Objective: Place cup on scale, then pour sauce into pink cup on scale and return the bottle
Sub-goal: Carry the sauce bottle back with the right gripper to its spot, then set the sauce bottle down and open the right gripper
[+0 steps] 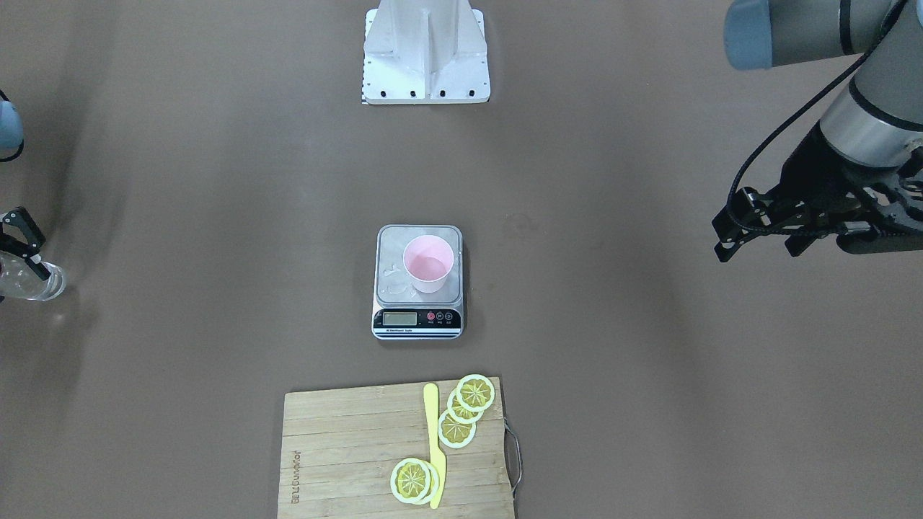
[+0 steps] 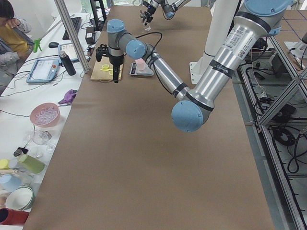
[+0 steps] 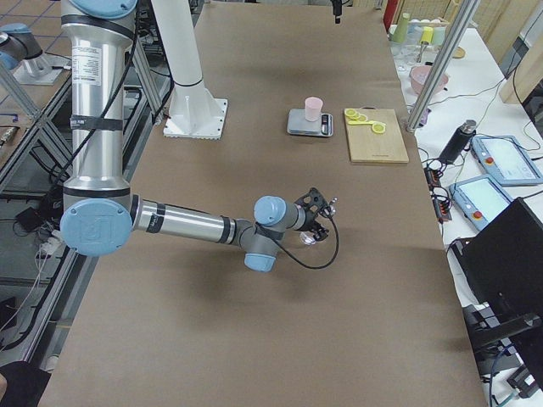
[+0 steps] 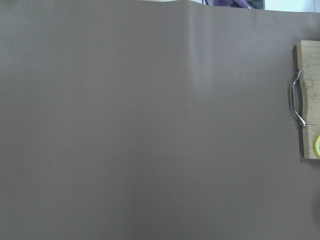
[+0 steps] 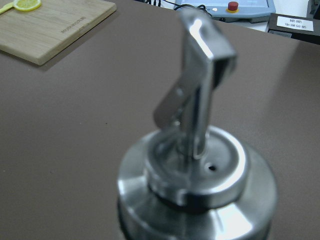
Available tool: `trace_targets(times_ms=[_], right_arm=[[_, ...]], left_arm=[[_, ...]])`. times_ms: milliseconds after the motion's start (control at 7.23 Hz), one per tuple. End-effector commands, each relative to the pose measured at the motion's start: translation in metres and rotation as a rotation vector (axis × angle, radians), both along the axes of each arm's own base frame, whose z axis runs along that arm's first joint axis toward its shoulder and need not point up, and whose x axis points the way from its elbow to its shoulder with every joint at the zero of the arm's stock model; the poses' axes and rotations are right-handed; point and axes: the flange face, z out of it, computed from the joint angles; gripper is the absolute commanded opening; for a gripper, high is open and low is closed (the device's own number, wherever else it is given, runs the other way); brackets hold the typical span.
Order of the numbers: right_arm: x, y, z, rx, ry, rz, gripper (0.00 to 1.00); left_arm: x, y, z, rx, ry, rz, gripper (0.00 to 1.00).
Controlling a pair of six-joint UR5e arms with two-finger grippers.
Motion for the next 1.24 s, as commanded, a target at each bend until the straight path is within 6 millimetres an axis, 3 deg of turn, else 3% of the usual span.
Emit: trace_targets(times_ms=[0, 276, 553, 691, 829, 968, 1106], right_arm=[[0.002, 0.005, 0.014, 0.041, -0.019, -0.003, 0.00], [0.007, 0.014, 0.020, 0.060, -0.029, -0.003, 0.00], [0.008, 0.015, 0.021, 0.063, -0.032, -0.006, 0.17], [0.008, 0.016, 0.022, 0.061, -0.034, -0.005, 0.38], [0.008, 0.018, 0.022, 0.060, -0.041, -0.013, 0.90], [0.009, 0.020, 0.022, 0.062, -0.042, -0.027, 1.00], [0.009, 0.023, 0.021, 0.068, -0.052, -0.053, 1.00]], left_arm=[[-0.001, 0.002, -0.003, -0.008, -0.002, 0.001, 0.96], [-0.002, 0.003, -0.008, -0.013, -0.005, -0.001, 0.96], [-0.002, 0.003, -0.008, -0.013, -0.005, -0.001, 0.96], [-0.002, 0.003, -0.008, -0.013, -0.005, -0.001, 0.96], [-0.002, 0.003, -0.007, -0.016, -0.006, -0.001, 0.96], [-0.002, 0.002, -0.006, -0.018, -0.006, -0.001, 0.96], [-0.002, 0.002, -0.006, -0.018, -0.006, -0.001, 0.96]])
